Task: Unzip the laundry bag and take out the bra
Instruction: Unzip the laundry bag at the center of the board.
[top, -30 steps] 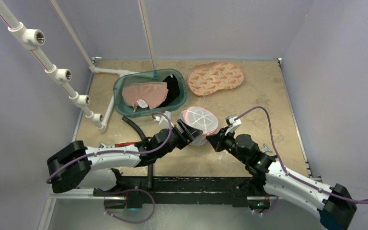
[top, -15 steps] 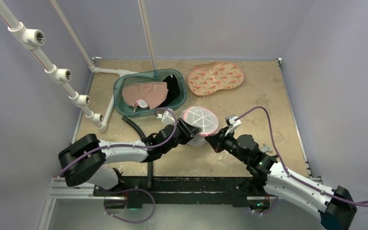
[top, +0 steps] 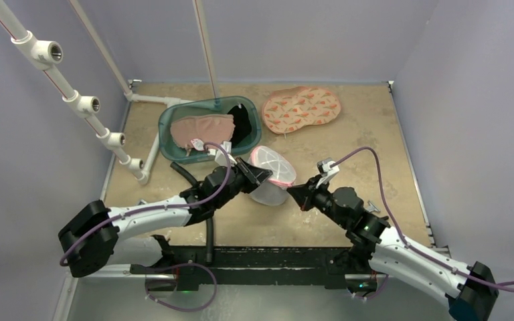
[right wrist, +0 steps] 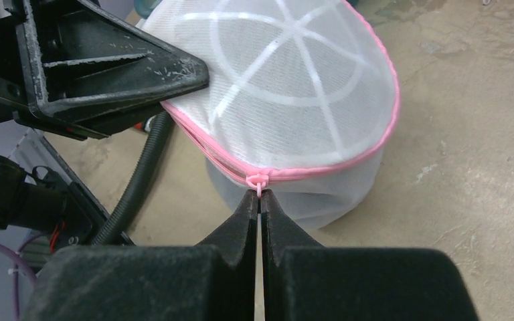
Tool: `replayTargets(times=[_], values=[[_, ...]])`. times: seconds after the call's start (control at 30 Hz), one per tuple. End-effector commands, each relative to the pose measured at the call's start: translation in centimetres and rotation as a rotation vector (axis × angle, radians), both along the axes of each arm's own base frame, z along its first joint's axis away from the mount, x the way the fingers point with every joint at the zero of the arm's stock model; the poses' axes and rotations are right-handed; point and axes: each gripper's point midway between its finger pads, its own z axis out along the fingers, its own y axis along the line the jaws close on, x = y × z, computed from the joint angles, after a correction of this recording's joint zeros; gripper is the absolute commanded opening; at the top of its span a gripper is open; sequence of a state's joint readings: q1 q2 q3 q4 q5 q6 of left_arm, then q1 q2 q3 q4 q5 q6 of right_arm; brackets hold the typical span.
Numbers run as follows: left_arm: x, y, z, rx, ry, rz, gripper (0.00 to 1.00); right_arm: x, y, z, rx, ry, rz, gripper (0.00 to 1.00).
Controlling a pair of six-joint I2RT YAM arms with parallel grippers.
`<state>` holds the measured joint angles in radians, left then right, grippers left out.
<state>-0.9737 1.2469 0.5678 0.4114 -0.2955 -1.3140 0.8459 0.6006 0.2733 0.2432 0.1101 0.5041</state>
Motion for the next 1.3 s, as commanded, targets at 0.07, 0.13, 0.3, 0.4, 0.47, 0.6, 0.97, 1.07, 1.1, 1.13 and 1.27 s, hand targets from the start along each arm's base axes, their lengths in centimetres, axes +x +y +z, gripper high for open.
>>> replayTargets(times=[0.07,0.13,0.3,0.4,0.47,0.6,0.97,1.07,1.1,1.13,1.27], values=[[0.8,1.2,1.6,0.040,-0.071,-0.088,0.00,1.7,-1.3,1.9,0.018,-0.029,-0.125,0.00],[0.4,1.1,1.7,0.039,-0.088,-0.129,0.00,1.6,-1.3,1.2,0.013,0.007,-0.133,0.00],[-0.7,0.3,2.6,0.031,-0.158,-0.252,0.00,2.1,-2.2,-0.6,-0.008,0.042,-0.201,0.00],[-1.0,-0.1,3.8,0.027,-0.219,-0.317,0.00,2.1,-2.8,-0.5,0.012,0.049,-0.231,0.00],[-1.0,-0.5,5.1,0.033,-0.288,-0.381,0.00,2.5,-3.5,0.6,0.020,0.002,-0.263,0.00],[-0.8,-1.8,8.1,0.091,-0.433,-0.550,0.00,1.5,-3.0,3.2,0.054,-0.093,-0.173,0.00],[1.3,0.0,1.3,0.240,-0.289,-0.545,0.20,0.2,-0.8,2.1,0.051,-0.084,-0.034,0.00],[0.9,1.7,-2.1,0.220,-0.182,-0.450,0.47,0.2,-0.5,1.2,0.040,-0.065,-0.023,0.00],[0.5,2.2,-3.5,0.210,-0.148,-0.426,0.54,0.3,-0.4,0.8,0.034,-0.056,-0.021,0.00],[0.2,2.5,-4.1,0.195,-0.120,-0.408,0.59,0.3,-0.3,0.5,0.028,-0.050,-0.018,0.00],[-0.6,4.0,-4.4,0.122,-0.048,-0.302,0.67,0.4,0.0,-0.3,0.011,-0.029,-0.013,0.00]])
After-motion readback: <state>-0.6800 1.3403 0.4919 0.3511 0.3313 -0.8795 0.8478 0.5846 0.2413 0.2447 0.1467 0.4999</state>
